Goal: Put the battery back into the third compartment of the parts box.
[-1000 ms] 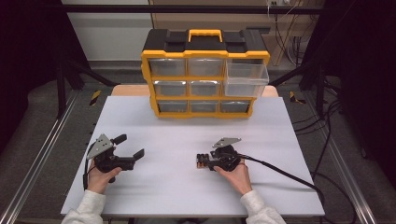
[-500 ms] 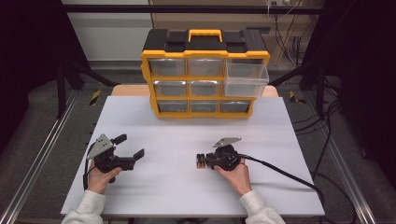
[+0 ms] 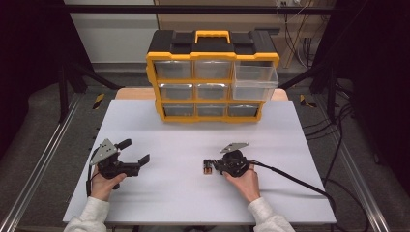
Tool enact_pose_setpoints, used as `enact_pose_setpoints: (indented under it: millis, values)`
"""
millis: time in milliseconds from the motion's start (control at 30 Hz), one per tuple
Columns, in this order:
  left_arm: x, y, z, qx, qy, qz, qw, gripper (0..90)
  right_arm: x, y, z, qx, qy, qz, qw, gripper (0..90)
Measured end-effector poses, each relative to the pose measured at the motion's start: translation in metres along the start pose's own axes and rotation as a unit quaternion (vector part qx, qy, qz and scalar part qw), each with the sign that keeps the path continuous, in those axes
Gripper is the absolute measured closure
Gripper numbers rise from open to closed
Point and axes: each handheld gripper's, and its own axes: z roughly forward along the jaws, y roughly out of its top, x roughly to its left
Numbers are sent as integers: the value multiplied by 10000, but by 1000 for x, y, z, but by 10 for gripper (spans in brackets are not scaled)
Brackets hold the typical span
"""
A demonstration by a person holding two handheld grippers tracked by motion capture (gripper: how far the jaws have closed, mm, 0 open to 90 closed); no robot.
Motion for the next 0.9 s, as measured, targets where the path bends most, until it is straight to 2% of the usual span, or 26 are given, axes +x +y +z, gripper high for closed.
enact_pose_setpoints:
  millis: [400, 600, 900]
  values:
    - [0, 0, 0, -16, 4, -7, 10000, 19, 0, 2, -5, -51, 43, -2, 10000, 773]
    - [-1, 0, 0, -19, 9, -2, 10000, 18, -2, 5, -17, -156, 36, -78, 9998, 773]
    - [-1, 0, 1, -7, 23, 2, 10000, 16, -4, 11, -41, -428, -5, -57, 9991, 772]
